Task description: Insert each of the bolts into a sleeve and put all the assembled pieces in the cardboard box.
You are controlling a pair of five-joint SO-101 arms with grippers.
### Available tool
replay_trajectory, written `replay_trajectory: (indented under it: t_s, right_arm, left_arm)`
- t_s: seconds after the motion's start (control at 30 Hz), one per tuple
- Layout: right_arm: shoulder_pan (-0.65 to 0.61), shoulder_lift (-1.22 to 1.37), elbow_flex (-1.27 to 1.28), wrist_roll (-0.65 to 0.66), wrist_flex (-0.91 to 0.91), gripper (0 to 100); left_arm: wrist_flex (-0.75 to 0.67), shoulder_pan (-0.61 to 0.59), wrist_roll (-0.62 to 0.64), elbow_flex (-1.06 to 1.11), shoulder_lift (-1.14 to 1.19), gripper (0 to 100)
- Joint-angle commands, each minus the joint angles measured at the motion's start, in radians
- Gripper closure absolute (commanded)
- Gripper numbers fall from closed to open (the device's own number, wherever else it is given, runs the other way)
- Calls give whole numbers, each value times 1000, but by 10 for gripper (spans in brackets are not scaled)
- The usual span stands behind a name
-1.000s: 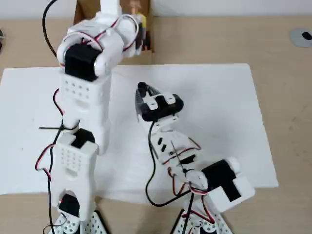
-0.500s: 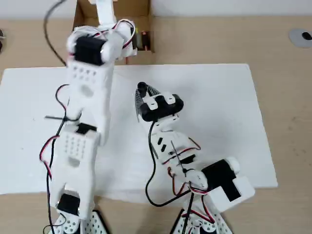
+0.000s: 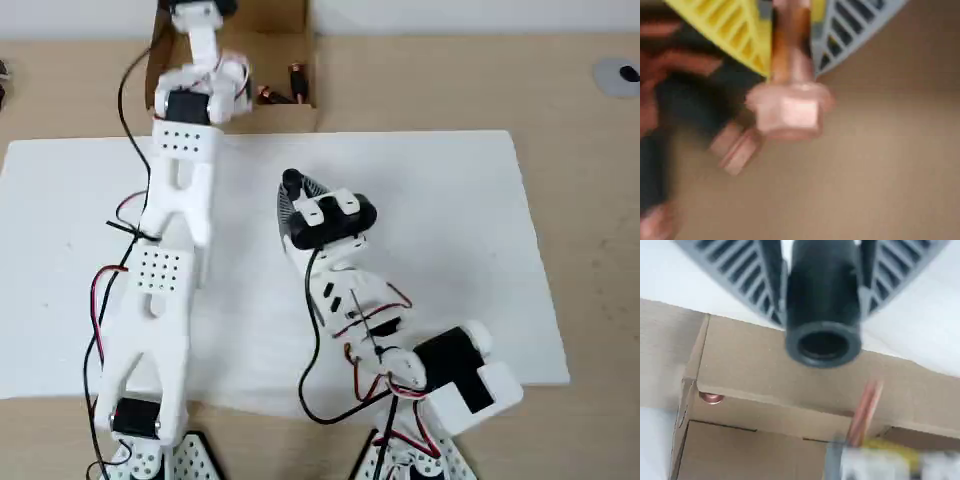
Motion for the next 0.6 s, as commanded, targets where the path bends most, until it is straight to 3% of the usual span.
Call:
replay_trajectory:
  t_s: [0.0,0.13,0.27,0.33,0.57]
  right_arm:
    - [15,-44,-2,-3,11,988]
    - [15,-45,-24,-3,68,988]
    - [15,-45,-24,-3,69,988]
    - [15,-45,-24,-3,69,988]
    - [15,-45,-22,-2,69,988]
  left_arm:
    - [54,-15,74,-35,41,997]
    - [87,14,86,-35,64,997]
    - [216,29,68,-38,38,997]
    - [285,12,118,-38,12,998]
    - [532,-12,192,-37,-242,998]
